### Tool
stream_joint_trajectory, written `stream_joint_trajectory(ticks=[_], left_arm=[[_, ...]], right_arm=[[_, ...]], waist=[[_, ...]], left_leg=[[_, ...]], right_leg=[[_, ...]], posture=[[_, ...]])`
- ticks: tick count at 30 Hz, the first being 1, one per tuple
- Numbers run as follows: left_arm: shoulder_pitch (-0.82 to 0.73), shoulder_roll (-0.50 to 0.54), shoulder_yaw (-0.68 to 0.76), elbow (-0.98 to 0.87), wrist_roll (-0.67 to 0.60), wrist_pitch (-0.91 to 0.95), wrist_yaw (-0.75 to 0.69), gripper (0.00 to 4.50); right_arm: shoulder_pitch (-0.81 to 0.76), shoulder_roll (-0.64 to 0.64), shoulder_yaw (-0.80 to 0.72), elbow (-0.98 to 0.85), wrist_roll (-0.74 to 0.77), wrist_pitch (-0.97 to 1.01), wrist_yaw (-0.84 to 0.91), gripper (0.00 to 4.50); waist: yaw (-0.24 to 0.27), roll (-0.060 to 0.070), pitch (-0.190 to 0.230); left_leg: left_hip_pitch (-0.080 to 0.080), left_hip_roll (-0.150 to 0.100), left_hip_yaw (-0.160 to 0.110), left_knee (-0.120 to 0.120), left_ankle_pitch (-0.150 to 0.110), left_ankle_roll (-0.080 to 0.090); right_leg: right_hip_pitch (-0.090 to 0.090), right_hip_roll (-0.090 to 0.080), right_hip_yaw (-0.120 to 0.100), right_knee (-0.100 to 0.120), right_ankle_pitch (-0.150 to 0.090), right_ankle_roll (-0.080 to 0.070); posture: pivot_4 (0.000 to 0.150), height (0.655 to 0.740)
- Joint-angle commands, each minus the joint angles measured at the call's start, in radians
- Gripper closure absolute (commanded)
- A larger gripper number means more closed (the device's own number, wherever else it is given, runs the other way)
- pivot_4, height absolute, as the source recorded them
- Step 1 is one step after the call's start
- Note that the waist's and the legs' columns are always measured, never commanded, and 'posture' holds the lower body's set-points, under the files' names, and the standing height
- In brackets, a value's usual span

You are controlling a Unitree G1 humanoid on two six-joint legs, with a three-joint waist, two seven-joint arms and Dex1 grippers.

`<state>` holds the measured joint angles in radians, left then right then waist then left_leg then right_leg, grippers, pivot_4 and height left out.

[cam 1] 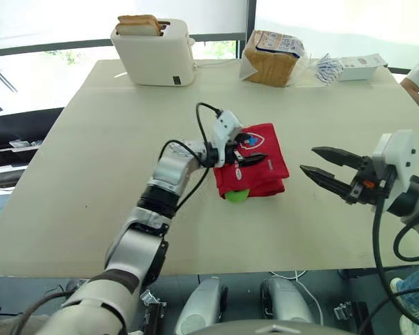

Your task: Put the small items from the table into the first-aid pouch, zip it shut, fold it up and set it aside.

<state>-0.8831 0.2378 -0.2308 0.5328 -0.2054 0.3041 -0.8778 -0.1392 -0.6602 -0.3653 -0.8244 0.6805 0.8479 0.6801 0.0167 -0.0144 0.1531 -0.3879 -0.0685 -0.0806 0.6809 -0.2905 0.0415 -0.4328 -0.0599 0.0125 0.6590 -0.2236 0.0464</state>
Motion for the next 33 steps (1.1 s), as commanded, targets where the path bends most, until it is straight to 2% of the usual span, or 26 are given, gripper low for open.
stream_joint_trajectory(ticks=[1, 3, 6, 11, 13, 15, 17, 20, 22, 26, 31, 33], left_arm=[[-0.035, -0.001, -0.086, 0.040, 0.092, -0.058, -0.063, 0.00], [-0.048, 0.017, -0.159, 0.119, 0.192, -0.094, -0.069, 0.00], [-0.067, 0.024, -0.203, 0.204, 0.265, -0.116, -0.074, 0.00], [-0.084, 0.013, -0.197, 0.266, 0.301, -0.151, -0.062, 0.00], [-0.084, -0.001, -0.131, 0.234, 0.233, -0.160, -0.083, 0.00], [-0.065, -0.007, -0.026, 0.138, 0.099, -0.115, -0.154, 0.00], [0.001, 0.029, 0.086, -0.032, -0.041, -0.034, -0.209, 0.00], [0.105, 0.096, 0.160, -0.208, -0.135, 0.036, -0.252, 0.00], [0.167, 0.155, 0.204, -0.297, -0.186, 0.096, -0.271, 0.00], [0.297, 0.252, 0.266, -0.456, -0.265, 0.158, -0.292, 0.00], [0.474, 0.300, 0.394, -0.661, -0.361, 0.210, -0.203, 0.00], [0.545, 0.339, 0.438, -0.712, -0.393, 0.227, -0.208, 0.00]], right_arm=[[0.013, -0.013, -0.013, -0.050, 0.030, -0.001, -0.045, 2.31], [0.029, -0.020, -0.011, -0.062, 0.044, 0.006, -0.067, 2.31], [0.052, -0.032, -0.013, -0.075, 0.069, 0.018, -0.095, 2.31], [0.070, -0.043, -0.015, -0.078, 0.123, 0.044, -0.151, 2.31], [0.046, -0.034, -0.001, -0.061, 0.142, 0.066, -0.197, 2.31], [0.001, -0.012, 0.030, -0.036, 0.156, 0.090, -0.256, 2.31], [-0.067, 0.041, 0.086, 0.038, 0.185, 0.164, -0.337, 2.31], [-0.140, 0.098, 0.129, 0.160, 0.205, 0.250, -0.406, 2.31], [-0.197, 0.158, 0.139, 0.246, 0.227, 0.278, -0.444, 1.78], [-0.305, 0.237, 0.161, 0.429, 0.193, 0.312, -0.500, 0.12], [-0.427, 0.324, 0.183, 0.711, 0.131, 0.279, -0.493, 0.12], [-0.459, 0.371, 0.197, 0.826, 0.112, 0.269, -0.475, 0.12]], waist=[[-0.001, 0.000, 0.000], [-0.001, 0.000, 0.000], [-0.002, 0.000, -0.001], [-0.004, 0.000, -0.002], [-0.003, 0.000, -0.002], [-0.005, 0.000, -0.002], [-0.012, 0.000, -0.002], [-0.029, 0.000, -0.001], [-0.029, 0.000, -0.001], [-0.030, 0.001, -0.001], [-0.026, 0.002, -0.001], [-0.031, 0.002, -0.001]], left_leg=[[0.000, 0.000, 0.000, 0.000, 0.000, 0.000], [0.000, 0.000, 0.000, 0.000, 0.000, 0.000], [0.001, 0.000, 0.000, 0.000, 0.000, 0.000], [0.006, 0.001, 0.000, 0.000, -0.001, 0.002], [0.006, 0.001, 0.000, 0.000, -0.002, 0.004], [0.006, 0.002, 0.001, 0.000, -0.001, 0.001], [0.005, 0.002, 0.001, 0.001, -0.001, 0.001], [0.001, 0.003, 0.001, 0.000, -0.001, 0.001], [-0.002, 0.003, 0.000, 0.000, 0.000, 0.001], [-0.006, 0.002, 0.001, 0.002, 0.000, 0.001], [-0.008, 0.001, 0.000, 0.003, 0.000, 0.001], [-0.008, 0.001, 0.000, 0.003, 0.000, 0.001]], right_leg=[[0.000, 0.000, 0.000, 0.000, 0.000, 0.000], [0.000, 0.000, 0.000, 0.000, 0.000, 0.000], [0.001, 0.000, 0.000, 0.000, 0.000, 0.000], [0.006, 0.002, 0.000, 0.000, 0.000, 0.000], [0.006, 0.002, 0.000, 0.000, 0.000, 0.000], [0.006, 0.002, 0.001, 0.000, 0.000, 0.000], [0.005, 0.002, 0.001, 0.000, 0.000, 0.000], [-0.001, 0.002, 0.002, 0.002, 0.000, 0.000], [-0.004, 0.002, 0.001, 0.002, 0.000, 0.000], [-0.008, 0.002, 0.002, 0.003, 0.000, -0.001], [-0.008, 0.001, 0.001, 0.002, 0.000, 0.000], [-0.008, 0.001, 0.001, 0.003, 0.000, 0.000]], posture=[[0.150, 0.7400], [0.150, 0.7400], [0.150, 0.7400], [0.150, 0.7400], [0.150, 0.7400], [0.150, 0.7400], [0.150, 0.7400], [0.150, 0.7400], [0.150, 0.7400], [0.150, 0.7400], [0.150, 0.7400], [0.150, 0.7400]])
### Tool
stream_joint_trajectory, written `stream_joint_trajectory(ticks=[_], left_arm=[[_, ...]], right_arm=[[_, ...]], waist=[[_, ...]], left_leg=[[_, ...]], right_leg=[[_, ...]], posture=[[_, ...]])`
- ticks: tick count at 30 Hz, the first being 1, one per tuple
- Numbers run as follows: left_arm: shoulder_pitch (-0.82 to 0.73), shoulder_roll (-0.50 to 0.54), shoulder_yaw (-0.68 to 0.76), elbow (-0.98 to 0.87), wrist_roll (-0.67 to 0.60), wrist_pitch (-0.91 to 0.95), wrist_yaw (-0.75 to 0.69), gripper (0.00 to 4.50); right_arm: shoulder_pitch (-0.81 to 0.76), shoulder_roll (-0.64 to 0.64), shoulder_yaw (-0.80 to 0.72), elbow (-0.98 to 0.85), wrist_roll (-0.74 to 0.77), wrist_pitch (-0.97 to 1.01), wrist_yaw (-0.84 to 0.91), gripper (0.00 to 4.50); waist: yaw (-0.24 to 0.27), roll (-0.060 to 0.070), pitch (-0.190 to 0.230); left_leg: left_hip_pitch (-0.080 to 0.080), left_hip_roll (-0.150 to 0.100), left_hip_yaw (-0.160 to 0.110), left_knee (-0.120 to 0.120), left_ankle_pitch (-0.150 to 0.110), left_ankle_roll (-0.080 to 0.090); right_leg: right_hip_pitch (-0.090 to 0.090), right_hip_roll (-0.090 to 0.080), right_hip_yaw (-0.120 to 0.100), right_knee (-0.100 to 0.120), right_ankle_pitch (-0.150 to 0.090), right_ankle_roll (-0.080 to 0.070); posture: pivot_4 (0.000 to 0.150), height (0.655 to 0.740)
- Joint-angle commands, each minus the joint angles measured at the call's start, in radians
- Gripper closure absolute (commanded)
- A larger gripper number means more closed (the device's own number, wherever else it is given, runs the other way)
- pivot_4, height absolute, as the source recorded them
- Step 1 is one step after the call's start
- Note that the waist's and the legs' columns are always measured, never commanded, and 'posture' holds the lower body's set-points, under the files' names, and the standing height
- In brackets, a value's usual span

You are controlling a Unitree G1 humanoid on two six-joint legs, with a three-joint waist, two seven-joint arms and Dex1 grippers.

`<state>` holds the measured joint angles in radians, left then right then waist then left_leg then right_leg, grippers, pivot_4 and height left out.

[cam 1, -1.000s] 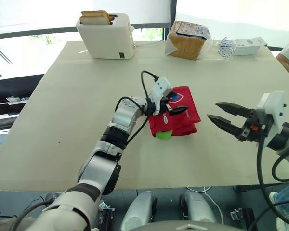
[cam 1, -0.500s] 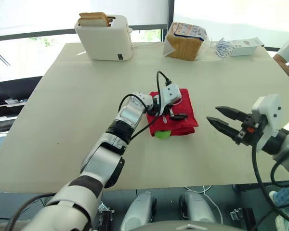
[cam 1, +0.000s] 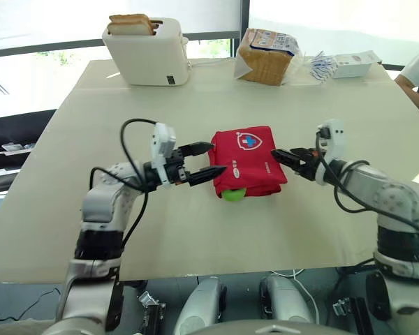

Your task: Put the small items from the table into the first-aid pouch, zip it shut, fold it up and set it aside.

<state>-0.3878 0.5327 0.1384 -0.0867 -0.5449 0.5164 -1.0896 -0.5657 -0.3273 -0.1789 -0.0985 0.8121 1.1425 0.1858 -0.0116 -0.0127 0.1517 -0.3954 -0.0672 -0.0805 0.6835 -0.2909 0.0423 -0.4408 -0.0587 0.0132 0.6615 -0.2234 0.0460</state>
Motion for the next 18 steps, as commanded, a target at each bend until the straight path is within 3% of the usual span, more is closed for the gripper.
stream_joint_trajectory(ticks=[1, 11, 18], left_arm=[[0.075, 0.063, 0.081, -0.109, -0.067, 0.021, -0.007, 0.00], [0.145, 0.120, 0.068, -0.183, -0.128, 0.024, -0.020, 0.00], [0.079, 0.120, -0.007, -0.127, -0.125, -0.001, -0.096, 0.00]], right_arm=[[-0.038, 0.053, 0.019, 0.134, -0.023, -0.024, 0.036, 0.12], [0.005, 0.104, 0.069, 0.212, -0.007, 0.029, 0.233, 0.12], [-0.034, 0.054, 0.021, 0.264, -0.012, 0.019, 0.310, 3.20]], waist=[[-0.006, 0.000, 0.000], [-0.010, 0.001, -0.001], [-0.018, 0.001, -0.001]], left_leg=[[0.000, 0.000, 0.000, 0.000, 0.000, 0.000], [0.001, 0.001, 0.001, -0.001, 0.000, 0.000], [0.001, 0.001, 0.001, -0.002, 0.000, 0.000]], right_leg=[[0.000, 0.000, 0.001, 0.000, 0.000, 0.000], [-0.001, 0.001, 0.001, 0.000, 0.000, 0.000], [-0.001, 0.001, 0.001, 0.000, 0.000, -0.001]], posture=[[0.150, 0.7400], [0.150, 0.7400], [0.150, 0.7400]])
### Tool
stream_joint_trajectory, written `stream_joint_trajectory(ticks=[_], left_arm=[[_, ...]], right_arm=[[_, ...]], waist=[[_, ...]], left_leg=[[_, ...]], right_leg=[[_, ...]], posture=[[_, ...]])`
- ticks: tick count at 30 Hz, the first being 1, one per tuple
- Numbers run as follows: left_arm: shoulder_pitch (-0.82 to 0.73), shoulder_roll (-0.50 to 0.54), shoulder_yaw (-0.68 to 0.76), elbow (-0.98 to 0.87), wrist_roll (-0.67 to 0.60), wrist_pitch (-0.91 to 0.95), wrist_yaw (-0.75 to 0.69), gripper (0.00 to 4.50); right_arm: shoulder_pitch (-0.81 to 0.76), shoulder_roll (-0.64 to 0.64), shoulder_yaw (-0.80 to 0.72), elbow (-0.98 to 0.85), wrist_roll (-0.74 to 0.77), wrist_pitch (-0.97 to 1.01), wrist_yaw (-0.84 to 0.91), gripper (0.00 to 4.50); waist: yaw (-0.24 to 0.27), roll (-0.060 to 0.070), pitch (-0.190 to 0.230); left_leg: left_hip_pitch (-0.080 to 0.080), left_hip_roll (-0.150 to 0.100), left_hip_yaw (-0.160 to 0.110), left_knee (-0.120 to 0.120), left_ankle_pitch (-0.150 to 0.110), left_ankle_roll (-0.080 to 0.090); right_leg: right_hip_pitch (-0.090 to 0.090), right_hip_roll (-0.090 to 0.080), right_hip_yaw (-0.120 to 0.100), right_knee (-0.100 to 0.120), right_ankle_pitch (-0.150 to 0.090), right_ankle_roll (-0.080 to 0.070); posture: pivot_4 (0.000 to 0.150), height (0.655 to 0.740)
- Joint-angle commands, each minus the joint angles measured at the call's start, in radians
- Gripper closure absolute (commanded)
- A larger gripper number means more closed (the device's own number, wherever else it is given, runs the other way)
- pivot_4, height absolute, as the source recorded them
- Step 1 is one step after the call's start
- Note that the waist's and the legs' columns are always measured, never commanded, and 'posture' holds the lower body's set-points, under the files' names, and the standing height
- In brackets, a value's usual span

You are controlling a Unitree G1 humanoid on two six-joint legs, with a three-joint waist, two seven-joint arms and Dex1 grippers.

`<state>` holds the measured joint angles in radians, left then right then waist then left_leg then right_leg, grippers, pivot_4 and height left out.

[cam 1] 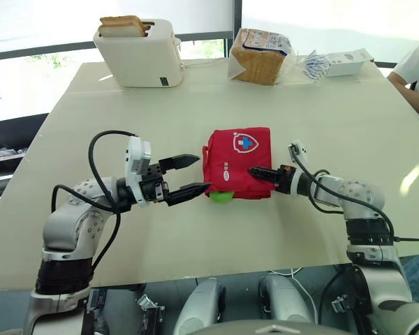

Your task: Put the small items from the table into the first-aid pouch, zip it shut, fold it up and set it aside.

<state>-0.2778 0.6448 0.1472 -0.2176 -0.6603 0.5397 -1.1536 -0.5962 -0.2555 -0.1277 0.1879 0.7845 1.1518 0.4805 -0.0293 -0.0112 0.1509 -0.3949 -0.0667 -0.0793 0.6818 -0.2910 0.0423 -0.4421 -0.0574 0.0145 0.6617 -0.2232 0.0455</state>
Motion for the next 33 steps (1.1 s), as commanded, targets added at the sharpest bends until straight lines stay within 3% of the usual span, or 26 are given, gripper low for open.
stream_joint_trajectory(ticks=[1, 3, 7, 12, 16, 18, 23, 33], left_arm=[[-0.042, 0.003, -0.025, 0.009, -0.007, -0.030, -0.037, 0.00], [-0.056, -0.011, -0.041, 0.000, -0.007, -0.037, -0.033, 0.00], [-0.106, -0.053, -0.070, -0.041, -0.042, -0.005, 0.011, 0.00], [-0.172, -0.141, -0.107, -0.086, -0.076, 0.049, 0.121, 0.00], [-0.230, -0.215, -0.148, -0.071, -0.065, 0.050, 0.174, 0.00], [-0.272, -0.273, -0.165, -0.056, -0.062, 0.053, 0.223, 0.00], [-0.338, -0.354, -0.176, -0.013, -0.017, 0.027, 0.312, 0.00], [-0.323, -0.391, -0.198, -0.015, 0.043, 0.006, 0.393, 0.00]], right_arm=[[0.005, -0.019, -0.059, -0.045, 0.034, 0.014, 0.009, 3.59], [0.037, -0.025, -0.101, -0.101, 0.052, 0.010, -0.012, 4.47], [0.140, -0.001, -0.251, -0.290, 0.117, -0.022, -0.126, 4.47], [0.218, 0.058, -0.514, -0.510, 0.254, -0.112, -0.410, 4.47], [0.224, 0.051, -0.662, -0.548, 0.315, -0.189, -0.618, 4.47], [0.206, 0.002, -0.707, -0.470, 0.310, -0.211, -0.671, 4.47], [0.038, -0.140, -0.786, -0.079, 0.237, -0.374, -0.727, 4.47], [-0.231, -0.238, -0.722, 0.542, 0.071, -0.679, -0.554, 4.47]], waist=[[0.001, 0.000, 0.000], [0.004, 0.000, 0.000], [0.021, 0.000, 0.000], [0.019, 0.001, 0.000], [0.020, 0.002, 0.001], [0.018, 0.002, 0.001], [0.015, 0.006, -0.001], [-0.010, 0.008, -0.001]], left_leg=[[0.000, 0.000, 0.000, 0.000, 0.000, 0.000], [0.000, 0.000, 0.000, 0.000, 0.000, 0.000], [-0.002, 0.000, -0.001, 0.001, 0.000, 0.000], [-0.002, -0.001, -0.001, 0.002, 0.000, 0.000], [-0.002, -0.001, 0.000, 0.002, 0.000, 0.000], [-0.002, -0.001, 0.001, 0.002, 0.000, 0.000], [0.000, -0.001, 0.006, 0.001, 0.000, 0.001], [0.003, 0.003, 0.017, -0.004, -0.001, 0.004]], right_leg=[[0.000, 0.000, 0.000, 0.000, 0.000, 0.000], [0.000, 0.000, 0.000, 0.000, 0.000, 0.000], [0.000, -0.001, -0.001, -0.001, 0.000, 0.000], [0.000, -0.002, 0.000, 0.001, 0.000, 0.001], [0.000, -0.001, 0.000, 0.001, 0.000, 0.000], [0.000, -0.001, 0.000, 0.001, 0.000, 0.000], [0.000, 0.001, 0.004, 0.001, 0.000, 0.001], [-0.001, 0.003, 0.013, 0.001, 0.000, 0.001]], posture=[[0.150, 0.7400], [0.150, 0.7400], [0.150, 0.7400], [0.150, 0.7400], [0.150, 0.7400], [0.150, 0.7400], [0.150, 0.7400], [0.150, 0.7400]])
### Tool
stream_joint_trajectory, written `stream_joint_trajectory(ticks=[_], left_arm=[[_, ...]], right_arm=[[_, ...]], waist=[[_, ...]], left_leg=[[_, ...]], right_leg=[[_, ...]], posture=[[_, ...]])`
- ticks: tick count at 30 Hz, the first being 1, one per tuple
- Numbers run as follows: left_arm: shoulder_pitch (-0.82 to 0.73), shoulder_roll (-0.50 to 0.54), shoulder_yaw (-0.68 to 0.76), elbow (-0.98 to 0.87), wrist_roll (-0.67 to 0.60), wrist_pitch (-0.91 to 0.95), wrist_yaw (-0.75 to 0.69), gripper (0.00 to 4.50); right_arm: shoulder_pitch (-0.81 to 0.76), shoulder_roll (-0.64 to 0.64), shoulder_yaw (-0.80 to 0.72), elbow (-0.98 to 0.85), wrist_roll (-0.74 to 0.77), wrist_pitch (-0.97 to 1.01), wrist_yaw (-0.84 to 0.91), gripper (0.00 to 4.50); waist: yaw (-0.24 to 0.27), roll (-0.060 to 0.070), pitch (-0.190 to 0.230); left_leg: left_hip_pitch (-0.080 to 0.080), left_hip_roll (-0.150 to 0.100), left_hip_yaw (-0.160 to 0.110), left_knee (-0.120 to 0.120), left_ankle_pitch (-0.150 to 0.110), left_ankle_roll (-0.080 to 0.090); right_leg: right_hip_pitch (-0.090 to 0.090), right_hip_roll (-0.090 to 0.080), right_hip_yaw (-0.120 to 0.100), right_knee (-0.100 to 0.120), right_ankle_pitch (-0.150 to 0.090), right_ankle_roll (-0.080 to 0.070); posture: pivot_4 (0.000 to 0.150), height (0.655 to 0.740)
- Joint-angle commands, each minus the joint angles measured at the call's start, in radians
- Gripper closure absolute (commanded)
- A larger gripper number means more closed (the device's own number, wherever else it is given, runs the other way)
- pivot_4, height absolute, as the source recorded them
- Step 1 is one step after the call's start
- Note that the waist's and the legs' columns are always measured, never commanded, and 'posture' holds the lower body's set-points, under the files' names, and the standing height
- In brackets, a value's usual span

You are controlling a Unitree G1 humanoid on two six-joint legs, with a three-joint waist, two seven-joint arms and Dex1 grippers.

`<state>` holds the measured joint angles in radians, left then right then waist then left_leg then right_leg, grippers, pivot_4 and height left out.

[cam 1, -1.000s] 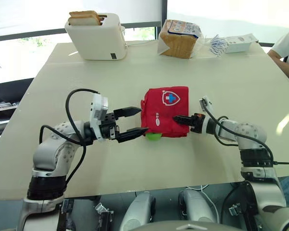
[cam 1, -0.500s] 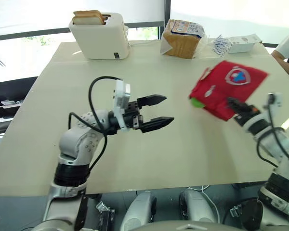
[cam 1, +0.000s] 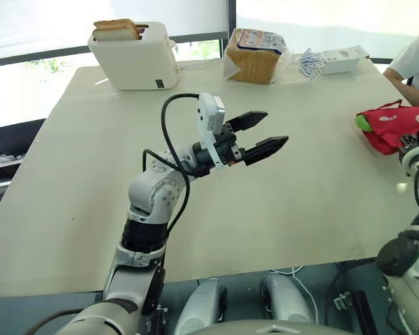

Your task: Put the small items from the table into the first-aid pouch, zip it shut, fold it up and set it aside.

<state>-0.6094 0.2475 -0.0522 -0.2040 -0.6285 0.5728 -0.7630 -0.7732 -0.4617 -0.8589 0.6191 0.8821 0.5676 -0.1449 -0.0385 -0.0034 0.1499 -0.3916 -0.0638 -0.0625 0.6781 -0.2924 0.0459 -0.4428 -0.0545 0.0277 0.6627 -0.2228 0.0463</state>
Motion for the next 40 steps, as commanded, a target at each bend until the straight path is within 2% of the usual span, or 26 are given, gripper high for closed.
stream_joint_trajectory(ticks=[1, 3, 4, 5, 7, 12, 13, 15, 17, 19, 21, 23, 25, 29, 32, 35, 40], left_arm=[[0.016, 0.013, -0.002, -0.032, 0.019, -0.032, 0.000, 0.00], [0.028, 0.020, -0.006, -0.038, 0.024, -0.036, -0.007, 0.00], [0.035, 0.028, -0.009, -0.039, 0.031, -0.040, -0.012, 0.00], [0.040, 0.033, -0.010, -0.040, 0.033, -0.043, -0.018, 0.00], [0.049, 0.044, -0.010, -0.046, 0.029, -0.039, -0.028, 0.00], [0.078, 0.080, -0.013, -0.043, 0.029, -0.049, -0.084, 0.00], [0.082, 0.084, -0.011, -0.040, 0.030, -0.052, -0.089, 0.00], [0.094, 0.094, 0.006, -0.030, 0.021, -0.051, -0.097, 0.00], [0.109, 0.103, 0.021, -0.022, 0.012, -0.043, -0.099, 0.00], [0.143, 0.092, 0.052, -0.011, 0.028, -0.043, -0.036, 0.00], [0.193, 0.078, 0.082, 0.001, 0.042, -0.137, -0.053, 0.00], [0.240, 0.127, 0.082, -0.017, 0.039, -0.115, -0.086, 0.00], [0.302, 0.189, 0.113, -0.039, 0.010, -0.092, -0.126, 0.00], [0.444, 0.323, 0.204, -0.068, -0.020, -0.095, -0.201, 0.00], [0.554, 0.415, 0.282, -0.053, -0.019, -0.115, -0.253, 0.00], [0.615, 0.477, 0.337, -0.051, -0.021, -0.113, -0.280, 0.00], [0.627, 0.530, 0.363, -0.026, -0.013, -0.114, -0.313, 0.00]], right_arm=[[-0.059, -0.031, 0.015, 0.161, -0.038, -0.111, 0.093, 4.47], [-0.046, -0.024, 0.020, 0.193, -0.044, -0.118, 0.109, 4.47], [-0.012, -0.012, 0.027, 0.150, -0.041, -0.101, 0.112, 4.47], [0.017, 0.003, 0.022, 0.098, -0.025, -0.084, 0.112, 3.58], [0.122, 0.047, 0.028, -0.106, 0.020, -0.011, 0.081, 2.76], [0.486, 0.104, 0.124, -0.713, 0.118, 0.206, 0.015, 0.26], [0.541, 0.103, 0.138, -0.795, 0.128, 0.222, 0.018, 0.10], [0.718, 0.053, 0.232, -1.069, 0.072, 0.213, 0.103, 0.10], [0.822, 0.005, 0.319, -1.250, -0.002, 0.162, 0.189, 0.10], [0.822, -0.058, 0.429, -1.290, -0.167, 0.011, 0.288, 0.10], [0.790, -0.101, 0.509, -1.275, -0.229, -0.072, 0.400, 0.10], [0.764, -0.127, 0.551, -1.237, -0.259, -0.107, 0.471, 0.10], [0.774, -0.187, 0.591, -1.198, -0.311, -0.165, 0.592, 0.10], [0.914, -0.301, 0.535, -1.170, -0.338, -0.268, 0.834, 0.10], [1.077, -0.331, 0.402, -1.159, -0.328, -0.336, 0.971, 0.10], [1.189, -0.321, 0.303, -1.158, -0.313, -0.364, 1.046, 0.10], [1.248, -0.281, 0.288, -1.182, -0.313, -0.378, 1.069, 0.10]], waist=[[-0.001, 0.000, 0.000], [0.001, 0.000, 0.000], [0.001, 0.000, 0.000], [0.004, 0.000, 0.000], [0.012, 0.000, 0.000], [0.028, 0.001, -0.001], [0.028, 0.001, -0.001], [0.028, 0.005, -0.001], [0.028, 0.008, -0.002], [0.012, 0.007, -0.002], [0.006, 0.006, -0.002], [0.008, 0.005, -0.001], [0.017, 0.005, -0.001], [0.037, 0.004, 0.000], [0.051, 0.003, 0.000], [0.056, 0.003, 0.000], [0.055, 0.003, 0.000]], left_leg=[[0.000, 0.000, 0.001, 0.000, 0.000, 0.001], [-0.001, 0.000, 0.001, 0.000, 0.000, 0.001], [-0.001, 0.000, 0.001, 0.001, -0.001, 0.001], [-0.001, 0.000, 0.000, 0.002, -0.001, 0.001], [-0.002, 0.000, -0.002, 0.004, -0.001, 0.001], [-0.004, 0.000, -0.004, 0.005, -0.001, 0.001], [-0.004, 0.000, -0.004, 0.005, -0.001, 0.001], [-0.004, 0.000, -0.004, 0.006, -0.001, 0.001], [-0.003, -0.001, -0.003, 0.006, -0.001, 0.001], [-0.002, 0.000, -0.003, 0.005, -0.001, 0.001], [0.004, -0.001, -0.002, 0.005, -0.001, 0.001], [0.012, -0.001, -0.002, 0.002, -0.002, 0.002], [0.011, 0.000, -0.005, 0.001, -0.002, 0.001], [0.009, -0.001, -0.007, 0.000, -0.002, 0.001], [0.009, -0.001, -0.009, 0.000, -0.002, 0.001], [0.011, -0.001, -0.011, 0.001, -0.002, 0.002], [0.012, 0.000, -0.015, 0.001, -0.003, 0.003]], right_leg=[[0.000, 0.000, 0.000, -0.001, 0.000, 0.000], [0.000, 0.000, 0.000, -0.001, 0.000, 0.000], [0.000, 0.000, 0.000, -0.001, 0.000, 0.000], [0.000, 0.000, 0.000, -0.001, 0.000, 0.000], [0.000, 0.000, -0.001, -0.001, 0.000, 0.001], [-0.001, -0.001, -0.003, 0.000, 0.000, 0.001], [-0.001, -0.001, -0.003, 0.000, 0.000, 0.001], [-0.001, -0.001, -0.002, 0.000, 0.001, 0.001], [0.000, -0.001, -0.001, 0.000, 0.001, 0.002], [0.000, 0.001, -0.001, 0.000, 0.001, 0.002], [0.003, 0.003, -0.001, 0.000, 0.001, 0.003], [0.011, 0.005, -0.002, -0.003, 0.001, 0.003], [0.011, 0.006, -0.004, -0.005, 0.000, 0.003], [0.011, 0.001, -0.003, -0.007, 0.000, 0.003], [0.012, -0.001, -0.004, -0.009, 0.001, 0.003], [0.017, -0.001, -0.006, -0.011, 0.001, 0.003], [0.021, -0.001, -0.011, -0.016, 0.001, 0.003]], posture=[[0.150, 0.7400], [0.150, 0.7400], [0.150, 0.7400], [0.150, 0.7400], [0.150, 0.7400], [0.150, 0.7400], [0.150, 0.7400], [0.150, 0.7400], [0.150, 0.7400], [0.150, 0.7400], [0.150, 0.7400], [0.150, 0.7400], [0.150, 0.7400], [0.150, 0.7400], [0.150, 0.7400], [0.150, 0.7400], [0.150, 0.7400]])
